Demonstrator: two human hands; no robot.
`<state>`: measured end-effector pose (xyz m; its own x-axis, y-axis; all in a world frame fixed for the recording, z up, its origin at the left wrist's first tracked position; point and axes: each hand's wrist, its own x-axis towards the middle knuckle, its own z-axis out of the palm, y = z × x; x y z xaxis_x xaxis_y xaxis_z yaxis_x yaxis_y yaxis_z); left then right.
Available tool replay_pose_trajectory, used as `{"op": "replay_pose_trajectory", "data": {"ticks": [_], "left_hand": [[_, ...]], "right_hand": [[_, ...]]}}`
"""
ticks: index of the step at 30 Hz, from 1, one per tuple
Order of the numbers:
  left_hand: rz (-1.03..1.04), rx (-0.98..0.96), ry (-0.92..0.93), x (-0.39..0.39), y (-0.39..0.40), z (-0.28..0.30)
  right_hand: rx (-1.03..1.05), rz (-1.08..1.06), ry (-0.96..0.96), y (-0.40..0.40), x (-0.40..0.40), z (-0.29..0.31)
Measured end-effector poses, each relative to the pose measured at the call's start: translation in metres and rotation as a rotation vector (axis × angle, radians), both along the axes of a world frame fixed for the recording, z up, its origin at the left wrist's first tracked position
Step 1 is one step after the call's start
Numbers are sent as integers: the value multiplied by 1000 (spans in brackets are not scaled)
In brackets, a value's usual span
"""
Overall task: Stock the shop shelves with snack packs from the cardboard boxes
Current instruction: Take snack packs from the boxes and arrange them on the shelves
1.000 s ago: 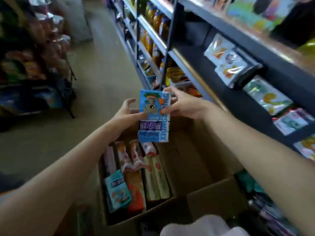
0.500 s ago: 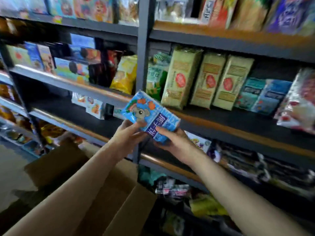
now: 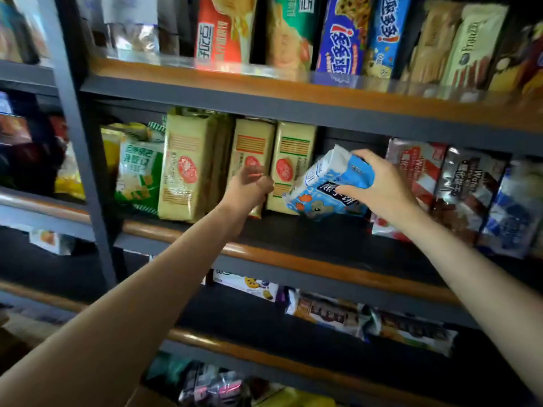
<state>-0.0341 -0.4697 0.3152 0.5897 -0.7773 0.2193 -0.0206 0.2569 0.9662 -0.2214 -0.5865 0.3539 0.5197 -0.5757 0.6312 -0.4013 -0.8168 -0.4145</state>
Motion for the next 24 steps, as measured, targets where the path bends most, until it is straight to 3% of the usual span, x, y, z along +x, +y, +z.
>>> {"op": "replay_pose_trajectory", "data": {"ticks": [5,11,14,20,24], "left_hand": [[45,249,-507,-41,-76,-10],[-104,581,-897,-61,-128,-30],[-130,625,-960,-61,-135,-34],[-29,585,-1000,-56,-134,-38],[68,426,-949,-45,-109,-38]], "right_hand": [[24,-207,274,-79,-14,8],[26,-254,452,-132,0,6],[-238,-349,597,-143,5,-4],[-601,-511,617,-151,5,-28],[-462,-483,545,-123,12,-36]]}}
